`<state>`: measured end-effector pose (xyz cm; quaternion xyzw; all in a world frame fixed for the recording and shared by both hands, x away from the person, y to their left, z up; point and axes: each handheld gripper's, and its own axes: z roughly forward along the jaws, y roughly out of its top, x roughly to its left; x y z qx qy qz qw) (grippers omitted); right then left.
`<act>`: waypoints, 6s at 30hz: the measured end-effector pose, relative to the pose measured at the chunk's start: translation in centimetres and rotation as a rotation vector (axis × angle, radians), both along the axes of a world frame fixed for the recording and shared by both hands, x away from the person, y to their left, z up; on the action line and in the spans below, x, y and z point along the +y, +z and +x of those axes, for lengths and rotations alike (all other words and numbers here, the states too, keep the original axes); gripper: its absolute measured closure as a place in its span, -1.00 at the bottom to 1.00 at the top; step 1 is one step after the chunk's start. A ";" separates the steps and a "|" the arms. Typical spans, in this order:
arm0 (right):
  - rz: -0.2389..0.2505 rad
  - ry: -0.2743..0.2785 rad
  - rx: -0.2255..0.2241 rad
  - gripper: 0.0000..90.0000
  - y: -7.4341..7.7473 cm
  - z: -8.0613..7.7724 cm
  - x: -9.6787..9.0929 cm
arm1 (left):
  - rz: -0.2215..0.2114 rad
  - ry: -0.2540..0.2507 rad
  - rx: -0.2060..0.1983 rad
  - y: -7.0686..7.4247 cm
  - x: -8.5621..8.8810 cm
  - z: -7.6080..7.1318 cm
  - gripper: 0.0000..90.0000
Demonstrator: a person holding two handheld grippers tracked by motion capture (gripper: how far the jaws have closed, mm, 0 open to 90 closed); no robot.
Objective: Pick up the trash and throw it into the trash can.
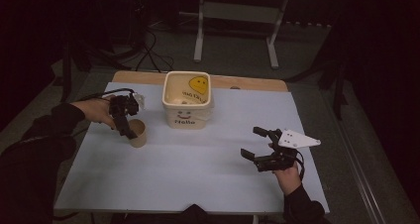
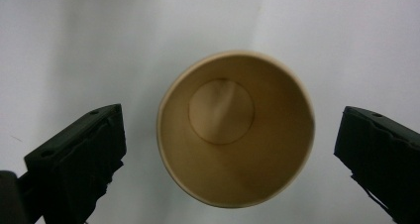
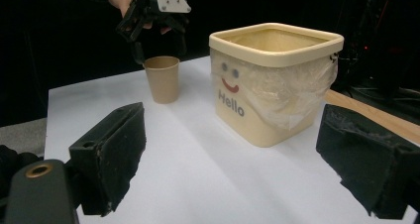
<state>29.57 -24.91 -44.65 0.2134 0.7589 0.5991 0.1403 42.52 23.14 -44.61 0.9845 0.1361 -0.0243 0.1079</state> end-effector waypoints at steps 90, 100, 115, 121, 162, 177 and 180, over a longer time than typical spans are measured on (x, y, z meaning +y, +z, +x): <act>-0.005 -0.005 0.007 -0.74 -0.1 0.2 0.2 | -0.151 -0.084 0.022 9.9 -1.8 -0.2 -0.37; -0.007 -0.004 0.007 -0.74 -0.1 0.2 0.2 | -0.159 -0.103 0.005 11.8 -3.0 0.0 -0.37; -0.005 -0.002 0.005 -0.74 -0.1 0.2 0.0 | -0.155 -0.118 0.001 13.5 -4.8 0.8 -0.36; 0.000 -0.002 0.007 -0.74 -0.1 0.1 0.0 | -0.157 -0.125 0.002 14.1 -5.7 1.2 -0.36; 0.007 0.007 0.010 -0.74 -0.2 -0.1 -0.2 | -0.138 -0.116 -0.049 16.1 -10.7 5.6 -0.35; 0.012 0.012 0.018 -0.74 -0.3 -0.1 -0.2 | -0.141 -0.082 -0.061 15.4 -10.8 7.5 -0.36; 0.012 0.013 0.018 -0.74 -0.3 0.0 -0.2 | -0.138 -0.080 -0.078 15.5 -11.0 7.8 -0.36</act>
